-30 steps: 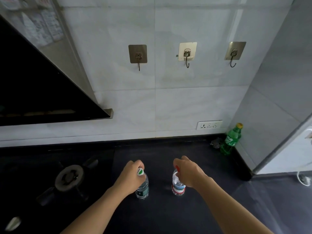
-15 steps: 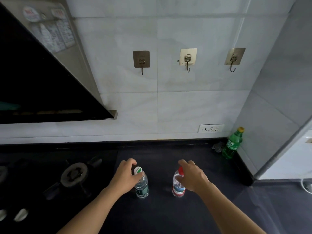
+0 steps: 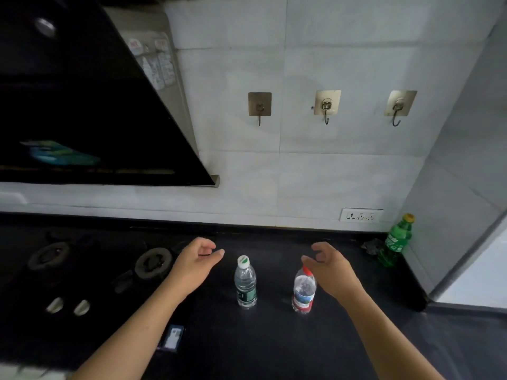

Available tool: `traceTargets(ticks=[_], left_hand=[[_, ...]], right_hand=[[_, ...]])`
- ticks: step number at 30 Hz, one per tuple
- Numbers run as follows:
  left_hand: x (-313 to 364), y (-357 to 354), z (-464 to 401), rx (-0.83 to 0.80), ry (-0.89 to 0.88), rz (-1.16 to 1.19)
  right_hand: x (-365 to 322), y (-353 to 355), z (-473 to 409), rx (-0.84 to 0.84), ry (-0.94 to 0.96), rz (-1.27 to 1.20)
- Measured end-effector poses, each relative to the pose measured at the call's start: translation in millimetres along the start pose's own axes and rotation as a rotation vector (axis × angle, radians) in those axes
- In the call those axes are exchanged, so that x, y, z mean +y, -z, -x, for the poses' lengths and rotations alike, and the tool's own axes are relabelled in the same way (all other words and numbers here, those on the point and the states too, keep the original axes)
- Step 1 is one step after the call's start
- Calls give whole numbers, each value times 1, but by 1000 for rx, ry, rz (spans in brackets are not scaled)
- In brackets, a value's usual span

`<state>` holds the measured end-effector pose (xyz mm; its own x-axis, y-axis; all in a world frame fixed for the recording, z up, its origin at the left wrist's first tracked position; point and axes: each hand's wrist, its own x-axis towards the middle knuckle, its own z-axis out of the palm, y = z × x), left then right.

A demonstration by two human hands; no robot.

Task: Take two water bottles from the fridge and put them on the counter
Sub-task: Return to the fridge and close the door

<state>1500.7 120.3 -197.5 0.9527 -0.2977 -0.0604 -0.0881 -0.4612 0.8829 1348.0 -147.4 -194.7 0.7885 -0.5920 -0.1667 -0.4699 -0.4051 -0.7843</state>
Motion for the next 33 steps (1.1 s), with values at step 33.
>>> traceTargets(ticks=[33], left_hand=[[-159,554,372,962,69,233]], right_hand=[[-441,-426,315,-909,677,-451]])
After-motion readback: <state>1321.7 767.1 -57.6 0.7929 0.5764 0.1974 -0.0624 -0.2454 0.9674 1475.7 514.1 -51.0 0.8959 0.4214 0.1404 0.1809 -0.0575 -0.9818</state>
